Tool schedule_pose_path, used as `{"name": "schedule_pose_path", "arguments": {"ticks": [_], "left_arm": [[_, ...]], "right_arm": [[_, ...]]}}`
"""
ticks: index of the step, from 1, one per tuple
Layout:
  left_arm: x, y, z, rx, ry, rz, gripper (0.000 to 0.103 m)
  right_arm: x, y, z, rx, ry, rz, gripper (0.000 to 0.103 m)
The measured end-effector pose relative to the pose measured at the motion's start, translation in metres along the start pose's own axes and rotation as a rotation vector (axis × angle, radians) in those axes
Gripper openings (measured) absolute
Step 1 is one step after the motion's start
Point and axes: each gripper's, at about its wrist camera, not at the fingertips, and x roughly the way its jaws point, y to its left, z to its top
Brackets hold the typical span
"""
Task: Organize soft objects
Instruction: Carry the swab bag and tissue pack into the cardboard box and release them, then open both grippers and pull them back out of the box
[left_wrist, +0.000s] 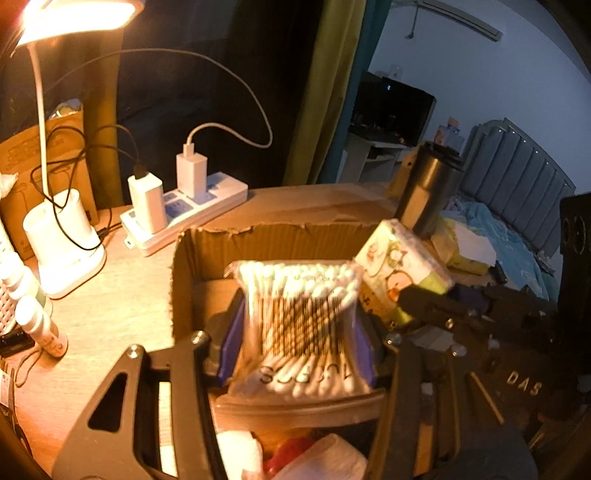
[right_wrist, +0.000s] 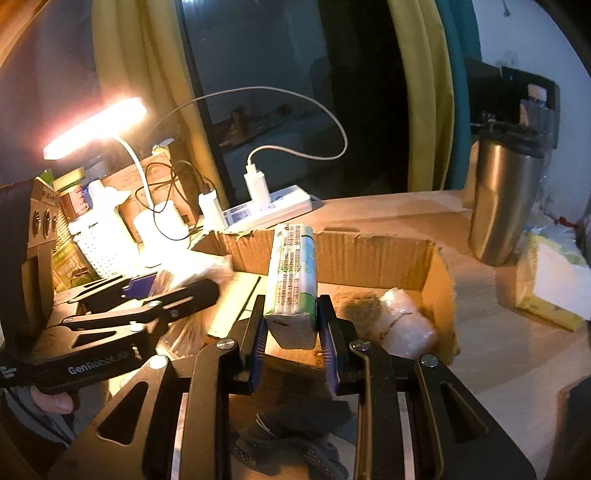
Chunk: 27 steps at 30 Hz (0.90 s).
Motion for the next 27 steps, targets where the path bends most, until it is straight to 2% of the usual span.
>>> {"name": "schedule_pose_path", "arguments": {"ticks": [3, 12, 18, 27], "left_arm": [[0.008, 0.001, 0.000, -0.012, 0.020, -0.002, 0.054], [0.017, 0.009, 0.002, -0.062, 0.046, 0.007, 0.070], [0.009, 0.007, 0.004, -0.060, 0.025, -0.008, 0.078], [-0.001, 0.009, 0.004, -0.055, 0.009, -0.001, 0.079]], "right_arm": [[0.010, 0.001, -0.001, 0.003, 0.015, 0.021, 0.028], [0.027, -0.011, -0.001, 0.053, 0.043, 0.068, 0.029], [0.023, -0.019, -0.002, 0.080, 0.035, 0.068, 0.042], [0.021, -0.020, -0.011, 0.086, 0.064, 0.046, 0.043]]}}
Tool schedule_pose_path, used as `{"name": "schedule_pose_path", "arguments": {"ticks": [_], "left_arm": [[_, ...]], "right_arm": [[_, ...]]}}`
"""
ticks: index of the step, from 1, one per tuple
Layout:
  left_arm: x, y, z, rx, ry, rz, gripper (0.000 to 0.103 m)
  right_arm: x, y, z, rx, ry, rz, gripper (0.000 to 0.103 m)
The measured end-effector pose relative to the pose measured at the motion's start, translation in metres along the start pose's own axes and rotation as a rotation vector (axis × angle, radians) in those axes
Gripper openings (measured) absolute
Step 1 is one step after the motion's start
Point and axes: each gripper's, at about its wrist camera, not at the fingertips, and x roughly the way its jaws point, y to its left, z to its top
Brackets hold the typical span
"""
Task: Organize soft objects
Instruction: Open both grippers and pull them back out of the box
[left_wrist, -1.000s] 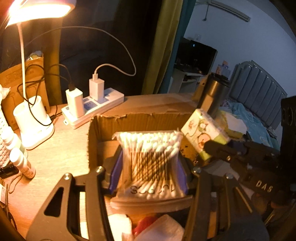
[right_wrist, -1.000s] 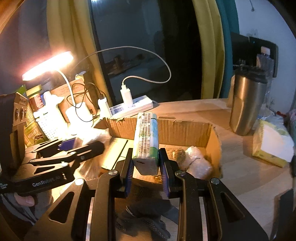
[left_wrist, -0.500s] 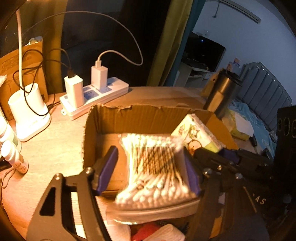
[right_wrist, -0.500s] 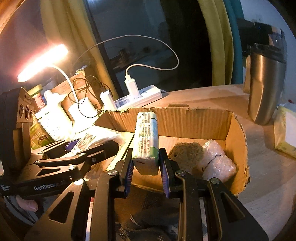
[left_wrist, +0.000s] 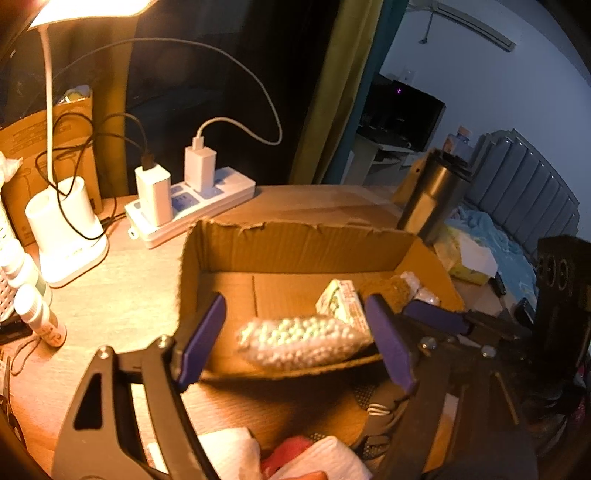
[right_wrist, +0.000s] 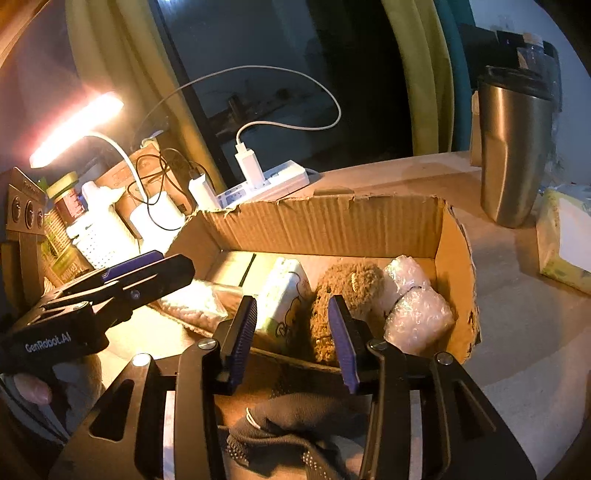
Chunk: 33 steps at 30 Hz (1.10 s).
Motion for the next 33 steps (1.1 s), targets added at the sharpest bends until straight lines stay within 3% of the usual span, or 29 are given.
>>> {"name": "schedule_pose_path", "arguments": {"ticks": [13, 17, 20, 33], "left_arm": [[-0.022, 0.005, -0.012, -0.005, -0.006, 0.008, 0.079], [-0.031, 0.005, -0.014, -0.004, -0.014, 0.008, 0.079], [-0.039, 0.001, -0.015, 0.005, -0.028, 0.008, 0.079], [-0.069, -0.009, -0.028, 0.032, -0.056, -0.014, 0.079]], "right_arm": [[-0.006, 0.005, -0.014, -0.029, 0.046, -0.045, 0.043], [-0.017, 0.006, -0.013, -0.026, 0.015, -0.057, 0.046], [-0.025, 0.008, -0.011, -0.032, -0.003, -0.066, 0.054], [-0.054, 0.022, -0.024, -0.042, -0.037, -0.097, 0.055]]}}
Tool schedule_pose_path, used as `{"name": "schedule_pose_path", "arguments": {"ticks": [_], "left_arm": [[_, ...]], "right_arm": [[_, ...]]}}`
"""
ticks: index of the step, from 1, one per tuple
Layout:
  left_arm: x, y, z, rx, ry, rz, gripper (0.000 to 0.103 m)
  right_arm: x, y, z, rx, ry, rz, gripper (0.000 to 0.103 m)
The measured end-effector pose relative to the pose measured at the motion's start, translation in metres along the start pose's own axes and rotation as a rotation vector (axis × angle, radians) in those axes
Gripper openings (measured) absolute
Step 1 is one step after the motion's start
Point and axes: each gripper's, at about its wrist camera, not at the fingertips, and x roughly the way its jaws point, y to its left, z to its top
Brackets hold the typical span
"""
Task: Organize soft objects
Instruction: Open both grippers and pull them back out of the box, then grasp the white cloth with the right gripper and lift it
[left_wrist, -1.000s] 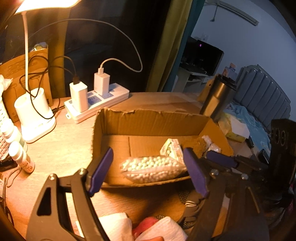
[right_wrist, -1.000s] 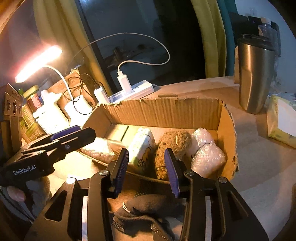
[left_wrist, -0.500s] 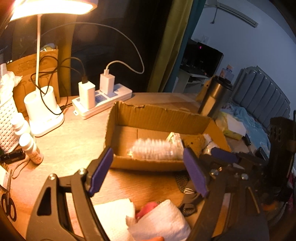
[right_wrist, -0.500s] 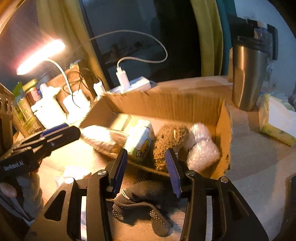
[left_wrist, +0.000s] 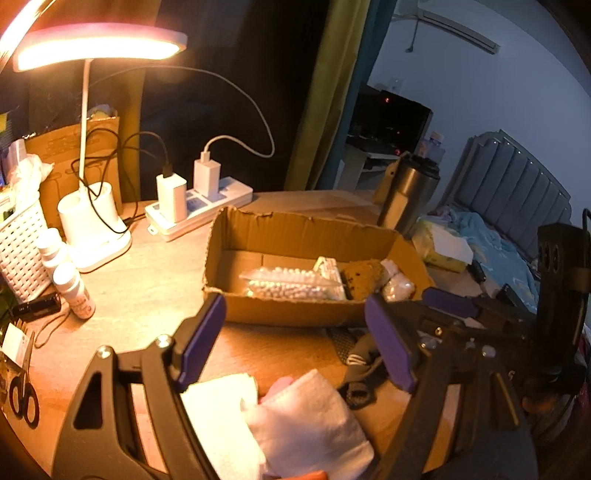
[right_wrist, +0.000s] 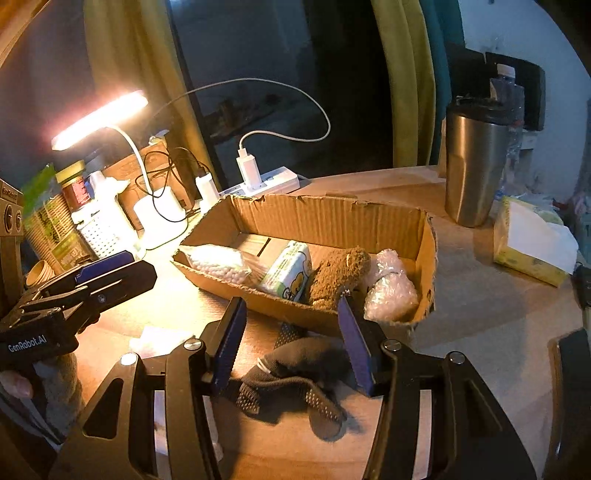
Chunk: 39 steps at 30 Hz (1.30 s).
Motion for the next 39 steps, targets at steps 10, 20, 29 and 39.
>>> {"name": "schedule_pose_path", "arguments": {"ticks": [10, 20, 29, 39], "left_arm": [[-0.025, 0.005, -0.025, -0.010, -0.016, 0.003, 0.079], [-0.036, 0.027, -0.060, -0.043, 0.007, 0.004, 0.079], [-0.038, 0.047, -0.078, -0.057, 0.022, 0.030, 0.079], [-0.033, 0.061, -0.087, -0.075, 0.054, 0.051, 0.079]], "right_arm": [[-0.013, 0.015, -0.020, -0.015, 0.011, -0.005, 0.055], [-0.009, 0.044, -0.050, -0.051, 0.060, 0.004, 0.055], [0.010, 0.067, -0.064, -0.068, 0.100, 0.024, 0.055], [0.025, 0.085, -0.070, -0.115, 0.152, 0.072, 0.040]]}}
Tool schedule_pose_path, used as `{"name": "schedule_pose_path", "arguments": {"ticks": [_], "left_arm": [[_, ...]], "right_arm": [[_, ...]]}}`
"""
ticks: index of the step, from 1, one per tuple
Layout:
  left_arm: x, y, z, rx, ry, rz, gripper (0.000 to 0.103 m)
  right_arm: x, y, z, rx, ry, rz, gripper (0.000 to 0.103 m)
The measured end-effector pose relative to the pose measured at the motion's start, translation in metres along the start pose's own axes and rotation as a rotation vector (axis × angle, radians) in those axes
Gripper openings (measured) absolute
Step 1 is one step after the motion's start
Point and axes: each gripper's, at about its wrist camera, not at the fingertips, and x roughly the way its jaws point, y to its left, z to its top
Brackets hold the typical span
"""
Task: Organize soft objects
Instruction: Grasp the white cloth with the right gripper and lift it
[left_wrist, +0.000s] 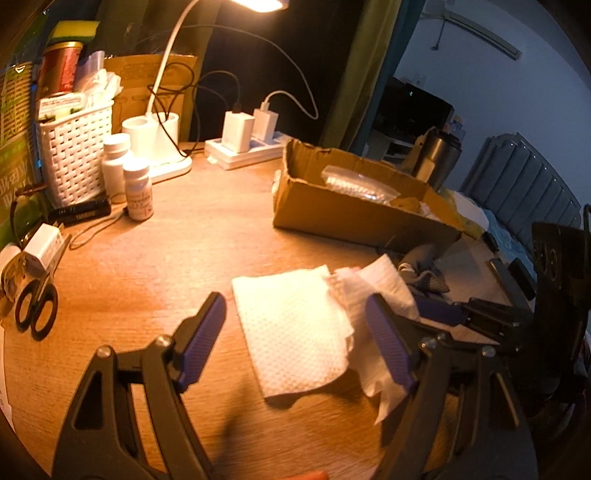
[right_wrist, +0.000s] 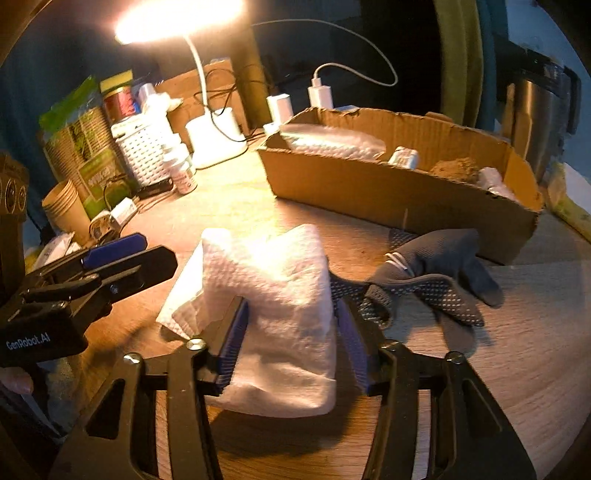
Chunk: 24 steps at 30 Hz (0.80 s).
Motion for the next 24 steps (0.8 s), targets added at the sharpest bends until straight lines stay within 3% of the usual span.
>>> {"name": "schedule_pose_path", "arguments": {"ticks": [1, 4, 17, 24], "left_arm": [[0.000, 0.000, 0.000, 0.004, 0.001, 0.003, 0.079], [0.003, 0.001, -0.001, 0.000, 0.011, 0.014, 0.079], [0.012, -0.027, -0.008, 0.068, 0.041, 0.010, 0.079], [0.033, -0.018, -0.011, 0.059, 0.098, 0.096, 0.079]], "right_arm": [[0.000, 0.001, 0.000, -0.010, 0.003, -0.005, 0.028], [-0.006, 0.002, 0.000, -0.023, -0.019, -0.006, 0.016], [-0.049, -0.029, -0.001, 0.025, -0.121, -0.051, 0.013], [-0.067, -0.043, -0.005, 0.042, -0.162, -0.068, 0.012]]}}
